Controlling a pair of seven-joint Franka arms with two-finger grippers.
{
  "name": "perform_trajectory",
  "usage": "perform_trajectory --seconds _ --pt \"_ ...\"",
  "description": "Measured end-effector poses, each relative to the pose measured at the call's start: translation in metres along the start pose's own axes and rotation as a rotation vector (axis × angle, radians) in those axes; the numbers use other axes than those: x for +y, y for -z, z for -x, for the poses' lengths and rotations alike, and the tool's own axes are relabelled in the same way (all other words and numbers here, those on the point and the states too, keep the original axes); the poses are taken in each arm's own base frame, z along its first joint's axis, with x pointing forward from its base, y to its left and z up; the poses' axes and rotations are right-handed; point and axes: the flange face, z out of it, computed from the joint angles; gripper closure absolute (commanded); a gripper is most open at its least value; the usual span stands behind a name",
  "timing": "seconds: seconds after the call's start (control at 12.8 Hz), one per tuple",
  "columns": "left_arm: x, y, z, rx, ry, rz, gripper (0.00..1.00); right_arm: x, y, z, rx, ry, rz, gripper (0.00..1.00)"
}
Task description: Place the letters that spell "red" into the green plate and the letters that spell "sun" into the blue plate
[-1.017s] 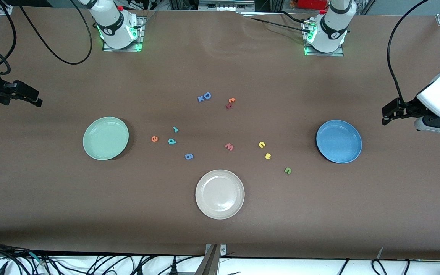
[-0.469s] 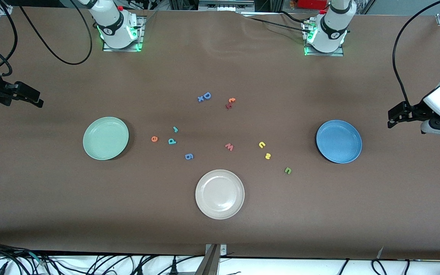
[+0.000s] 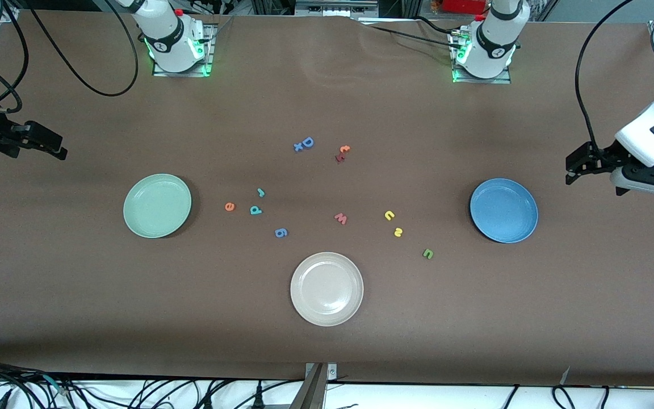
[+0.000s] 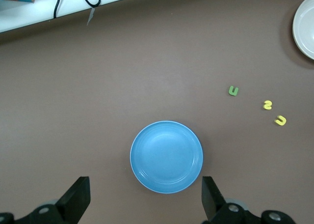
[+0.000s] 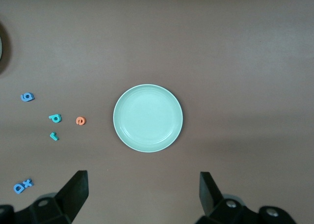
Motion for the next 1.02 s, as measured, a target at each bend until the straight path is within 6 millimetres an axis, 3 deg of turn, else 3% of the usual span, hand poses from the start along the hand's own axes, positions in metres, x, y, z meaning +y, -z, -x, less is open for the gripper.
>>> perform_trajectory --seconds 1.02 --pt "0.0021 -0.002 0.0072 0.001 -0.001 0.0 0.0 0.0 0.0 0.0 0.0 0.0 0.0 0.0"
